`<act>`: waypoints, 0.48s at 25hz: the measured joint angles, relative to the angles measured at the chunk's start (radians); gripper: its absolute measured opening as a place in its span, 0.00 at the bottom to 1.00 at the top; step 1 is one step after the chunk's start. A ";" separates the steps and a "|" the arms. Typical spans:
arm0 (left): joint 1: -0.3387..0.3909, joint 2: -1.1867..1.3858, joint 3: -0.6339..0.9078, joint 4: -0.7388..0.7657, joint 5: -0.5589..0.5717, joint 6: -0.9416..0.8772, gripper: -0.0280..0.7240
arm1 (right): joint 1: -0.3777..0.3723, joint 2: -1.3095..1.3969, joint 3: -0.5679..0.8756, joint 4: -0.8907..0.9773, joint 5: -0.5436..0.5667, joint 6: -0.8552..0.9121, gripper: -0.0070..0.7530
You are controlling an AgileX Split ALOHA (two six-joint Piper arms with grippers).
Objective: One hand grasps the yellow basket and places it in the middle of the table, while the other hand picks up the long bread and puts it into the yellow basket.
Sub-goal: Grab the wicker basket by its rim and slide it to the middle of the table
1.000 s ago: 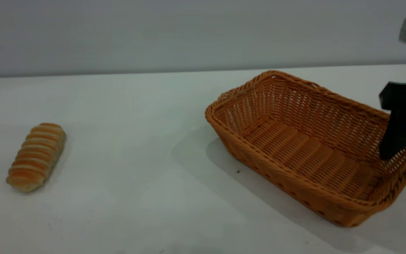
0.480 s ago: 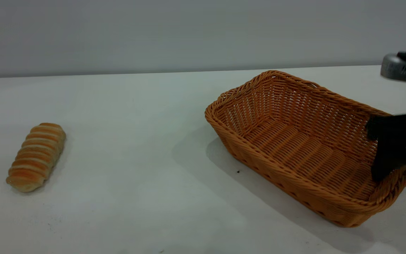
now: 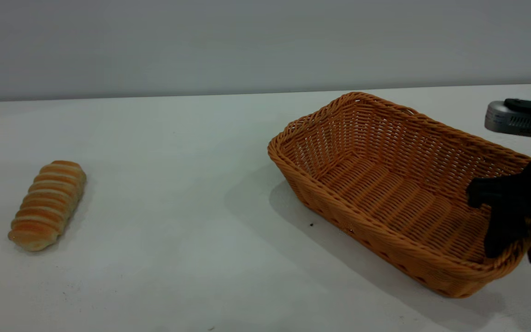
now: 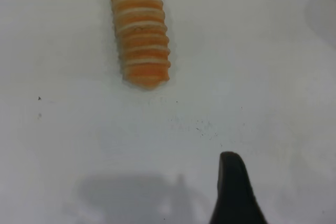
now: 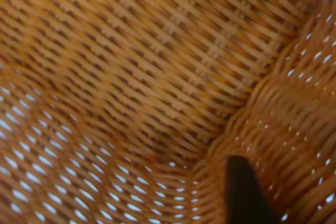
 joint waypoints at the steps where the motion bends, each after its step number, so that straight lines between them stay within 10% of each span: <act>1: 0.000 0.000 0.000 0.000 0.000 0.000 0.74 | -0.002 0.001 -0.004 0.000 -0.015 0.001 0.35; 5: 0.000 0.000 0.000 0.000 0.000 0.000 0.74 | -0.002 0.002 -0.026 -0.012 -0.033 -0.036 0.08; 12: 0.000 0.000 0.000 -0.002 0.000 0.000 0.74 | 0.000 0.011 -0.118 0.003 0.074 -0.076 0.07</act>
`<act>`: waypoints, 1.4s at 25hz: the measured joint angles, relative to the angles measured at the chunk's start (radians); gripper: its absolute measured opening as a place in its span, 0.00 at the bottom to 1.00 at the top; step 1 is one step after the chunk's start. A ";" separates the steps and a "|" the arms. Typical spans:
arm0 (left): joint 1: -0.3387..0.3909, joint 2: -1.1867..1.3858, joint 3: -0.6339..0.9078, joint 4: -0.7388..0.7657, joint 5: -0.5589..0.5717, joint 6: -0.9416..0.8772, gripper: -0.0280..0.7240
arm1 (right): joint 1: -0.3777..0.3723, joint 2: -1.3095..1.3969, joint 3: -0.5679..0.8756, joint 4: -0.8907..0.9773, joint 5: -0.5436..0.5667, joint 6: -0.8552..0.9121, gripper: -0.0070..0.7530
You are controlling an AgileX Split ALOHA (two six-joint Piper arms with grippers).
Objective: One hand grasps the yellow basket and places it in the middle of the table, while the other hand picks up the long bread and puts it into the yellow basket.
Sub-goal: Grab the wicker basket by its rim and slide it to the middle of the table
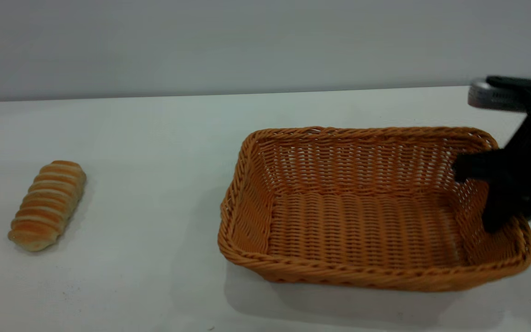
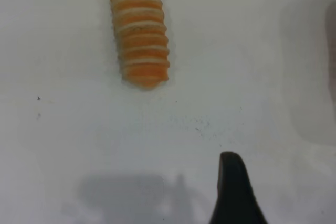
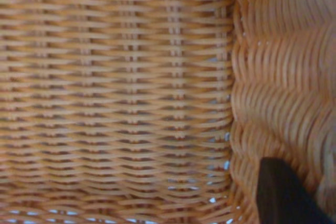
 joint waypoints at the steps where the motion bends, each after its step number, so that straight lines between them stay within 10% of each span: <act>1: 0.000 0.000 0.000 0.000 0.000 0.000 0.74 | 0.000 0.000 -0.016 0.013 0.010 -0.014 0.07; 26: 0.000 0.000 0.000 -0.017 0.000 0.000 0.74 | 0.194 0.178 -0.219 0.540 -0.029 -0.445 0.11; 35: 0.000 0.031 0.000 -0.023 -0.031 0.000 0.74 | 0.198 0.184 -0.223 0.576 -0.010 -0.561 0.66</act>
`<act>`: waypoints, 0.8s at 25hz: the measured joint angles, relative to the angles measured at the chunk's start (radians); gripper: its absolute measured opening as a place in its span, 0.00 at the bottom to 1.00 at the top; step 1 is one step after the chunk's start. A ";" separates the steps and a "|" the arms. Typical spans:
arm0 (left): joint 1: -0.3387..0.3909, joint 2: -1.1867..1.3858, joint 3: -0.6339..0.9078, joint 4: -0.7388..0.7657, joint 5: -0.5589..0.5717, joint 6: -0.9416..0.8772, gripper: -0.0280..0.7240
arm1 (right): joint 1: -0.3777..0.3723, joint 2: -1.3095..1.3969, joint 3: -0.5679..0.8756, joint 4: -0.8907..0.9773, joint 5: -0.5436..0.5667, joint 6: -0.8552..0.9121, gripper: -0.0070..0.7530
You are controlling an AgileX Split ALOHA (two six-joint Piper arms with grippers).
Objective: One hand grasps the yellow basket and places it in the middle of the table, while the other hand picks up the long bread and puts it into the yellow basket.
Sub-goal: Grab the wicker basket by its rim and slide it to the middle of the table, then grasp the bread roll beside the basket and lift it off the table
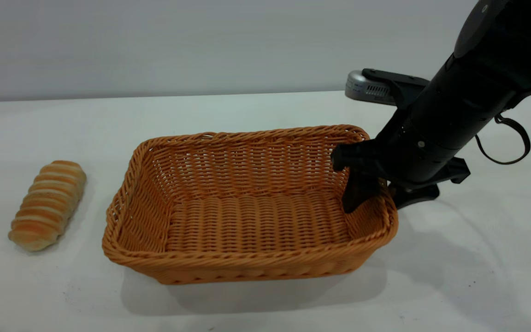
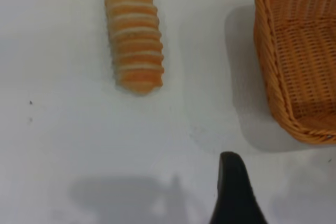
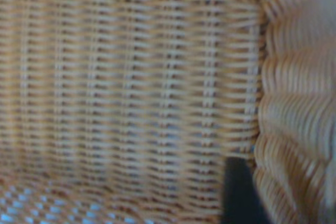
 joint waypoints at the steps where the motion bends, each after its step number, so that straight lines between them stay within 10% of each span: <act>1: 0.000 0.016 0.000 -0.001 -0.008 0.000 0.74 | 0.000 -0.006 0.000 -0.017 0.013 -0.016 0.74; 8: 0.000 0.222 0.000 -0.020 -0.123 0.000 0.74 | -0.007 -0.111 0.000 -0.230 0.138 -0.043 0.95; 20: 0.000 0.675 -0.224 0.035 -0.201 0.000 0.74 | -0.010 -0.367 0.000 -0.299 0.375 -0.043 0.70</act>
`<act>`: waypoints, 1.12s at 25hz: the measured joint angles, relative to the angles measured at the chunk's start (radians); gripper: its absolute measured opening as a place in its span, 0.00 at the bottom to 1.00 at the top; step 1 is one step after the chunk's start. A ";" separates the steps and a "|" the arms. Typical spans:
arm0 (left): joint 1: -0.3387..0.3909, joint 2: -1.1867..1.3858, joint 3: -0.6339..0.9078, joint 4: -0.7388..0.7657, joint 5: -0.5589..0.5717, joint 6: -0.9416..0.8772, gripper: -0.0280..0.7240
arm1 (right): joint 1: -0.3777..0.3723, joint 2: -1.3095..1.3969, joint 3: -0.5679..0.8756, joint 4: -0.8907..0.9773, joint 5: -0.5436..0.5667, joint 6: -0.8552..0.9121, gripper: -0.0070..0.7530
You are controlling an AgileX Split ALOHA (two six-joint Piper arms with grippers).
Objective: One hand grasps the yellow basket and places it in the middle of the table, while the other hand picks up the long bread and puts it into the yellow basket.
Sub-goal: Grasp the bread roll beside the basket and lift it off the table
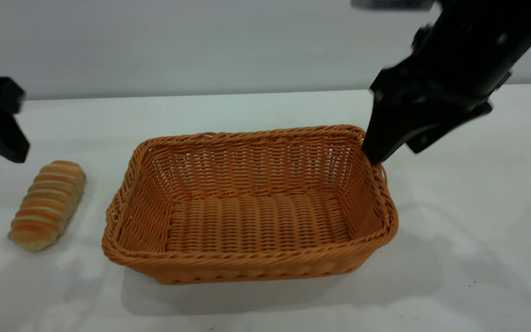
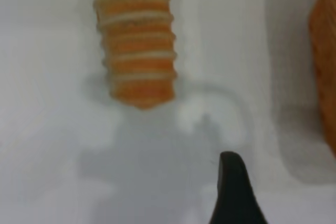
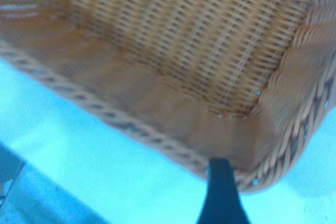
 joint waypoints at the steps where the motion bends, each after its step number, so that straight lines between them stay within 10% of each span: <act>1: 0.000 0.038 -0.022 0.015 0.002 0.000 0.74 | 0.000 -0.021 0.000 -0.008 0.018 0.000 0.70; 28: 0.112 0.644 -0.395 0.065 -0.029 -0.022 0.74 | 0.000 -0.701 0.020 -0.057 0.345 0.072 0.69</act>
